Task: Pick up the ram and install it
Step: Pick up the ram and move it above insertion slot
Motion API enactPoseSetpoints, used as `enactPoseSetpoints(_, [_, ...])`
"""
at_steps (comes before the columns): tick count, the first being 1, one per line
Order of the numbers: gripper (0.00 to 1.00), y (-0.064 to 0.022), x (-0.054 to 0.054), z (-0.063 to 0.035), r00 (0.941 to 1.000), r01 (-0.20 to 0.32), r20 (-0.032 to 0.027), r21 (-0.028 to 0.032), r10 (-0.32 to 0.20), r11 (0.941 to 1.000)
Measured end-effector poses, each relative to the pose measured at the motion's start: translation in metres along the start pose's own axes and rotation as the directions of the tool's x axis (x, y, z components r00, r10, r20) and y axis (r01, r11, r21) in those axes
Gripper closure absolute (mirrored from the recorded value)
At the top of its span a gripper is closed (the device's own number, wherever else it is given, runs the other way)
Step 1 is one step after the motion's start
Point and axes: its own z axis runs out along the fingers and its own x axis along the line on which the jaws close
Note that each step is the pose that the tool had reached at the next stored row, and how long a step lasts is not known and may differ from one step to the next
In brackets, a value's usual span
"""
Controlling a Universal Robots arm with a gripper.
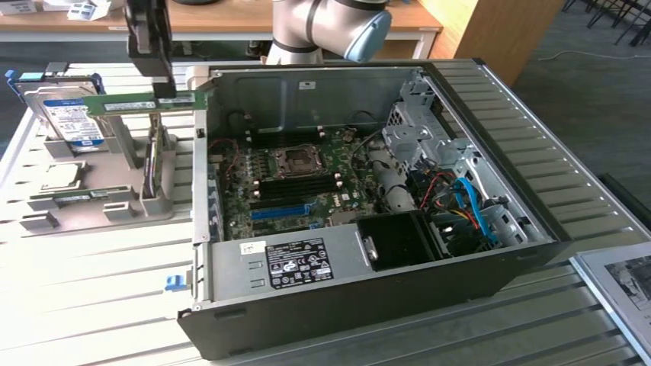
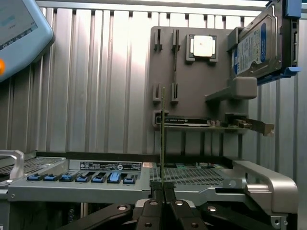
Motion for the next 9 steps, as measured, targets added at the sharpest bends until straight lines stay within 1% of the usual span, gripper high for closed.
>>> enactPoseSetpoints(9, [0.88,-0.0212,0.000,-0.0009,1.0000,0.000,0.0000,0.0000,0.000,1.0000])
